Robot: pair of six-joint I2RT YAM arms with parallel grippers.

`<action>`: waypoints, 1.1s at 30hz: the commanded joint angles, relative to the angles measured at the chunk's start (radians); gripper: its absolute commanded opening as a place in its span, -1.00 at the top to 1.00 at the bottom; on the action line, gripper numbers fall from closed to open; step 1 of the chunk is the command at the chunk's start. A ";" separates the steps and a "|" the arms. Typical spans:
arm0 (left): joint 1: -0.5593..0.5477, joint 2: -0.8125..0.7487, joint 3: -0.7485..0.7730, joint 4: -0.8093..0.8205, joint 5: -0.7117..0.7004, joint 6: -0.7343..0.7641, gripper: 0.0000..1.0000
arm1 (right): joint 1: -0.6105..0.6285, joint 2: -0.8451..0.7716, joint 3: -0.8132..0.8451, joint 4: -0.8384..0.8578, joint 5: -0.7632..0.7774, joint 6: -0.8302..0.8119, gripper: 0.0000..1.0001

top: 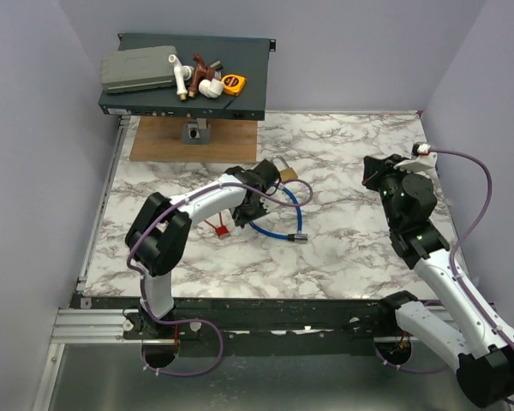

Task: Unlock with the key
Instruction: Move the lock to the center of the board.

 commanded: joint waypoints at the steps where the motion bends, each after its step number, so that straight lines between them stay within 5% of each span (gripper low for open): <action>1: 0.109 -0.197 0.118 -0.172 0.284 -0.036 0.86 | 0.009 0.057 0.026 0.016 -0.138 0.014 0.98; 6: 0.281 -0.385 0.215 -0.305 0.451 -0.022 0.57 | 0.139 0.194 0.054 0.045 -0.172 -0.023 0.68; 16: 0.485 -0.693 0.056 -0.265 0.563 -0.009 0.12 | 0.532 0.688 0.332 0.007 -0.223 -0.186 -0.09; 23: 0.643 -0.752 -0.011 -0.241 0.653 0.000 0.11 | 0.646 1.008 0.552 -0.019 -0.219 -0.266 -0.18; 33: 0.686 -0.763 -0.108 -0.213 0.642 0.046 0.11 | 0.737 1.253 0.687 -0.053 -0.156 -0.330 -0.24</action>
